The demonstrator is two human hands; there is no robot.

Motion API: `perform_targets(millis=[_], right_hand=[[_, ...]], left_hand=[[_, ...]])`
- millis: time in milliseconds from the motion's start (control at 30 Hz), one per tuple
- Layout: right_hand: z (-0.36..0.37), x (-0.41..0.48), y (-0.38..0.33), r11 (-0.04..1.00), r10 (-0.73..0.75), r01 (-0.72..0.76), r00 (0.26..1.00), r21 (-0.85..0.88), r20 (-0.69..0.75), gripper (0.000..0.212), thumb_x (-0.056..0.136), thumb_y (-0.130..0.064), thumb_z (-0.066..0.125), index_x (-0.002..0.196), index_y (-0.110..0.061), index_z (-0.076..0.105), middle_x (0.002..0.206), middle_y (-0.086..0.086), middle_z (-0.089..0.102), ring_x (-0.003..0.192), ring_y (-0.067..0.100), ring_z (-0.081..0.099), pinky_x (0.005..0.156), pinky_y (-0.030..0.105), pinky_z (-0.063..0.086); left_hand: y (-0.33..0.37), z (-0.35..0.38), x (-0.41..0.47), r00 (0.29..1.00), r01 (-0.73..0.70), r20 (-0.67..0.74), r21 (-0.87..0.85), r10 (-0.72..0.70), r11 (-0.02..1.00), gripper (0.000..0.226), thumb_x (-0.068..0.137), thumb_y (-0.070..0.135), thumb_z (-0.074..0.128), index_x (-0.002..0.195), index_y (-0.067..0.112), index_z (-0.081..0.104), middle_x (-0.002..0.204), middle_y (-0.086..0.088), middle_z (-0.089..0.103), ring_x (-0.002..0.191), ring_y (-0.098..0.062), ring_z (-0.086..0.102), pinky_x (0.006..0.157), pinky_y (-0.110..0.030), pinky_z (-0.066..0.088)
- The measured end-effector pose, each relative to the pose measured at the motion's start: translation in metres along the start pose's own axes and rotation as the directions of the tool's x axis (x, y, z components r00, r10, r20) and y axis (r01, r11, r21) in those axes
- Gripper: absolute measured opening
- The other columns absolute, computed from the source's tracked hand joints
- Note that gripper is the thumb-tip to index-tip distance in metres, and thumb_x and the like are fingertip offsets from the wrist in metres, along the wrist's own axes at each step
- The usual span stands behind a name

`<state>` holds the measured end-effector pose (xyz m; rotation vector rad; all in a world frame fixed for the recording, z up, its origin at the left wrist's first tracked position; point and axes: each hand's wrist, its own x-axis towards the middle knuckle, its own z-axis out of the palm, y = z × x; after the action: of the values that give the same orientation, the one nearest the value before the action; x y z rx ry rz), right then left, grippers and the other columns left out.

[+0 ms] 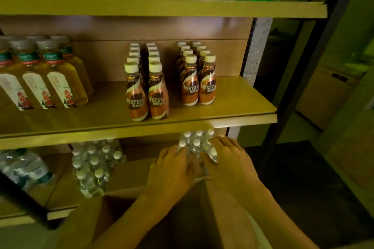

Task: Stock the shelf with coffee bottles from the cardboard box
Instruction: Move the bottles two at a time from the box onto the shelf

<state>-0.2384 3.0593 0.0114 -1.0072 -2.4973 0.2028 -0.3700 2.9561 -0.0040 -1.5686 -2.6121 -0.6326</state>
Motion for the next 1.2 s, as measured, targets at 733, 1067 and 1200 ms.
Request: perform_targets(millis=[733, 1067, 1200], right_hand=[[0.184, -0.088, -0.056, 0.99, -0.136, 0.09, 0.746, 0.104, 0.652, 0.041, 0.099, -0.03, 0.049, 0.14, -0.026, 0.047, 0.141, -0.003, 0.052, 0.133, 0.019, 0.044, 0.106, 0.037, 0.04], [0.267, -0.105, -0.031, 0.997, -0.077, -0.007, 0.272, 0.082, 0.959, 0.064, 0.094, -0.009, 0.054, 0.152, -0.026, 0.031, 0.153, 0.007, 0.038, 0.142, 0.03, 0.034, 0.113, 0.043, 0.036], [0.29, -0.111, -0.032, 0.994, -0.093, -0.042, 0.185, 0.102, 0.978, 0.043, 0.097, -0.028, 0.052, 0.139, -0.032, 0.05, 0.136, 0.007, 0.057, 0.123, 0.03, 0.055, 0.101, 0.045, 0.046]], left_hand=[[-0.187, 0.075, -0.125, 0.758, 0.303, 0.593, 0.051, -0.273, 0.952, 0.051, 0.099, 0.025, 0.048, 0.148, 0.02, 0.037, 0.147, -0.003, 0.044, 0.132, -0.023, 0.046, 0.104, -0.037, 0.043], [-0.234, 0.127, -0.125, 0.433, 0.147, 0.872, 0.182, -0.228, 0.972, 0.077, 0.093, -0.007, 0.048, 0.155, 0.028, 0.019, 0.16, -0.006, 0.022, 0.137, -0.031, 0.041, 0.101, -0.038, 0.048], [-0.24, 0.153, -0.126, 0.358, 0.068, 0.917, 0.164, -0.177, 0.984, 0.065, 0.094, -0.003, 0.047, 0.148, 0.031, 0.037, 0.151, -0.007, 0.039, 0.134, -0.033, 0.045, 0.103, -0.041, 0.043]])
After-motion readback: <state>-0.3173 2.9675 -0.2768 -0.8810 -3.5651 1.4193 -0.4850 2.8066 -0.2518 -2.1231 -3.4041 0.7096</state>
